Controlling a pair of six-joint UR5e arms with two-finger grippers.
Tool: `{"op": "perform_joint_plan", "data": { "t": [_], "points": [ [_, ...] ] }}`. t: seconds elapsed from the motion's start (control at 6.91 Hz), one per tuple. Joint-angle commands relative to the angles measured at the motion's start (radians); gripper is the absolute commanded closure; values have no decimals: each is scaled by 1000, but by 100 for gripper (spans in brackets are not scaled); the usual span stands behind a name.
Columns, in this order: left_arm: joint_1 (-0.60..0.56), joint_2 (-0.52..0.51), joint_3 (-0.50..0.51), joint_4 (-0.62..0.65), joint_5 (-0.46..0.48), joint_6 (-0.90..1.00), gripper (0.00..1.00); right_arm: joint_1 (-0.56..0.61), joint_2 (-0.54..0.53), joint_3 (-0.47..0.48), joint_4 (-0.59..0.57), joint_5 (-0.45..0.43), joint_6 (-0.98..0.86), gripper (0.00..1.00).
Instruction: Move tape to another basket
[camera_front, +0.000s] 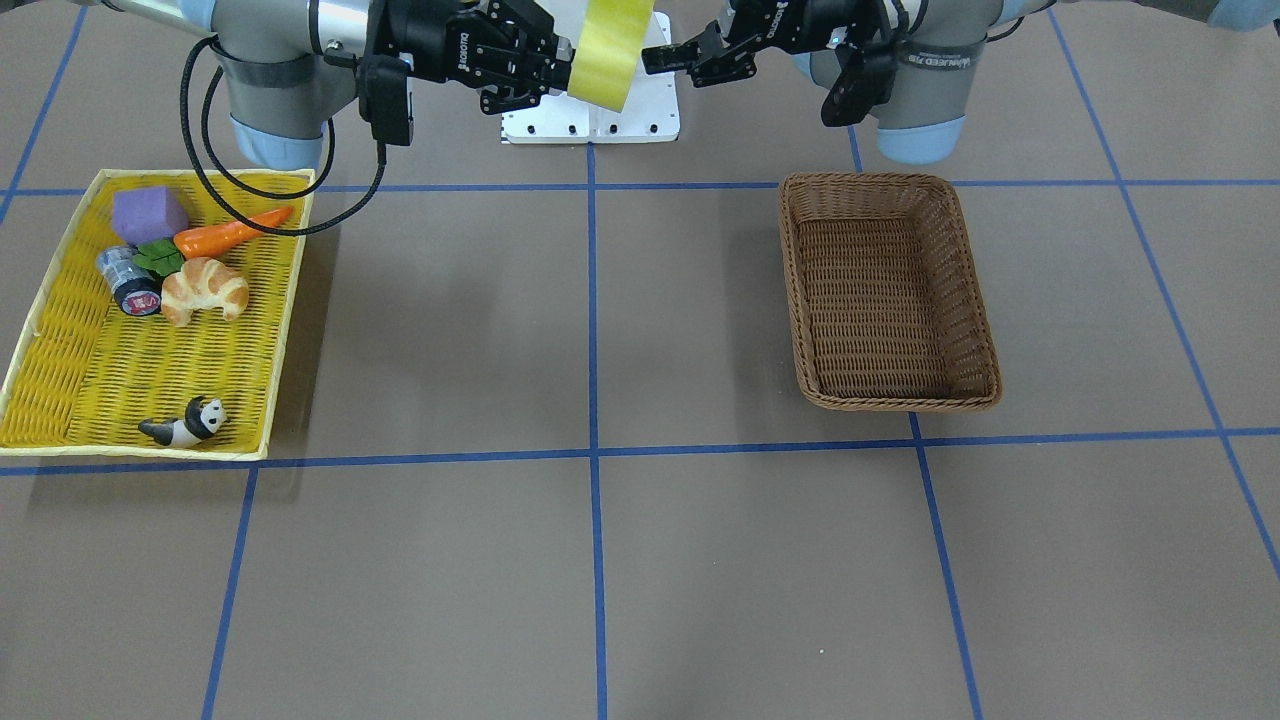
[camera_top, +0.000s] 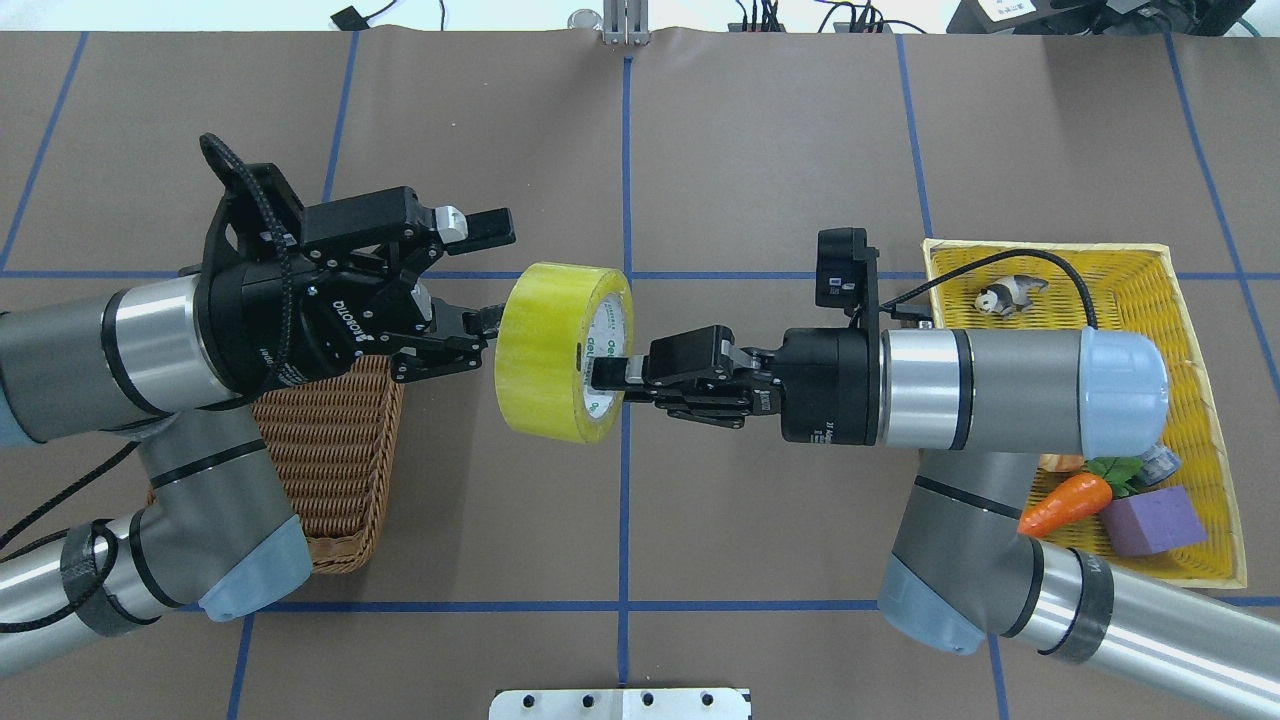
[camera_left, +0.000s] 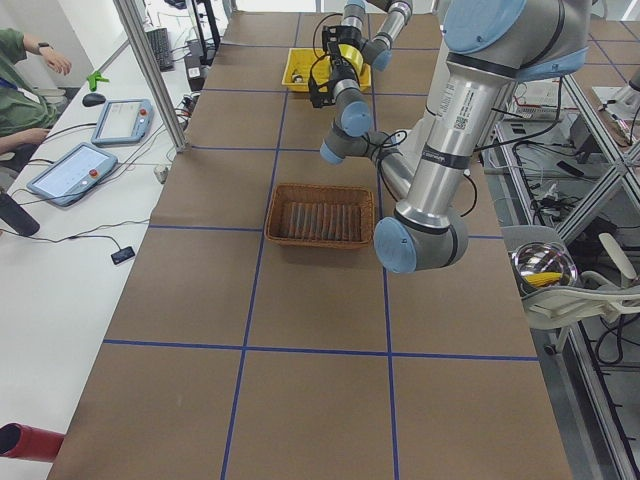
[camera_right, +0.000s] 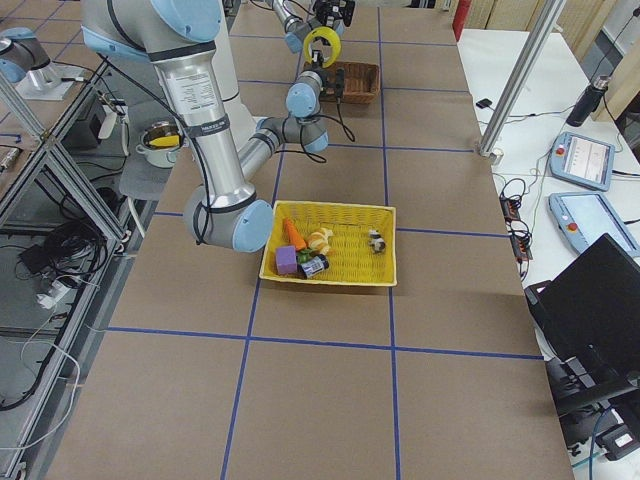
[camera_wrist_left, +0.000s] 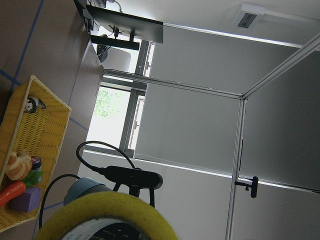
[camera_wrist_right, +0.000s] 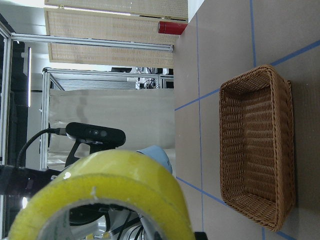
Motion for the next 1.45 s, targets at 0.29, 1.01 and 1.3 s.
{"op": "perform_joint_plan", "data": {
  "t": [0.29, 1.01, 1.3],
  "points": [
    [9, 0, 0, 0, -4, 0, 37, -15, 7, -1, 0, -20, -2, 100],
    [39, 5, -23, -9, -7, -12, 100, -15, 13, -6, 3, -38, 7, 0],
    [36, 17, -43, -6, -17, -12, 100, -4, -28, -3, 6, -26, -16, 0]
  ]
}}
